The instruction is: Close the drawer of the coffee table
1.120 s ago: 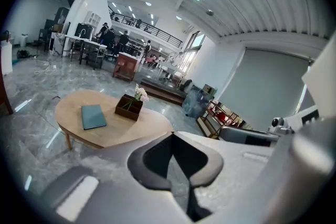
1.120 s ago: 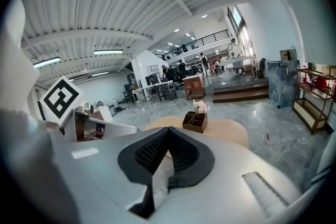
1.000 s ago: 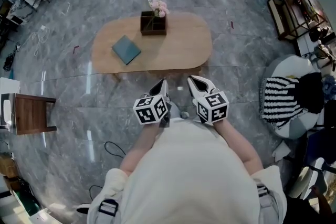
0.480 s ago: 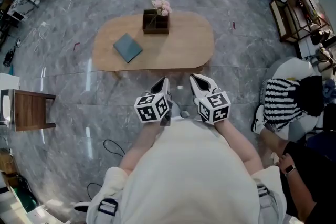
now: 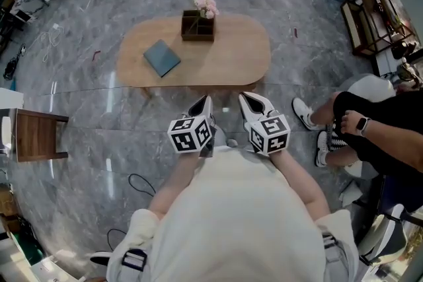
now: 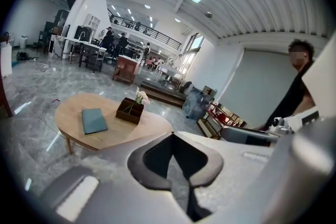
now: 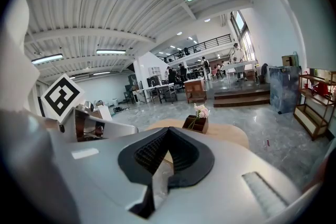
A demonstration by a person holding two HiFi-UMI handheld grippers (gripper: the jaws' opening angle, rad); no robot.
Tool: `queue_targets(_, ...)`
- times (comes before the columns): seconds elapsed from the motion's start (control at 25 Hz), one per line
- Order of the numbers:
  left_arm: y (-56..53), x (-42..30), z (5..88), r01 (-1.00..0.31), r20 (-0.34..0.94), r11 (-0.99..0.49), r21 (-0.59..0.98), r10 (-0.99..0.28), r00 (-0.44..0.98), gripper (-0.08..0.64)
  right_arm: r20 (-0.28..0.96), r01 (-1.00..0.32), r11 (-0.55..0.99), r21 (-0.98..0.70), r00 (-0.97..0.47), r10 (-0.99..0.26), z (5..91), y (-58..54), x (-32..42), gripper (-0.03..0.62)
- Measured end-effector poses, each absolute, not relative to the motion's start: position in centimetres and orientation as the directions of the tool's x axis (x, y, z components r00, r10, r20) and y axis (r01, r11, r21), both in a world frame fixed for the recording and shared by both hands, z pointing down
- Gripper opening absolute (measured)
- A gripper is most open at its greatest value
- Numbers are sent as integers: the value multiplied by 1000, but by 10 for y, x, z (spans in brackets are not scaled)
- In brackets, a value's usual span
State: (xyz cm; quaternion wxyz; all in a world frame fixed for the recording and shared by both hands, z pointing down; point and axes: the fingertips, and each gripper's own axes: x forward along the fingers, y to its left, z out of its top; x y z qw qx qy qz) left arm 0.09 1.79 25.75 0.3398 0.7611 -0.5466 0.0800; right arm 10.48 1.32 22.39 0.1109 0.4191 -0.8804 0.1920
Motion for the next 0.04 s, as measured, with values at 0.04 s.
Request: queue_targets(0.04, 19, 1, 257, -886, 494, -172, 430, -777, 390, 1, 358, -781, 575, -245, -624, -695, 224, 14, 105, -2)
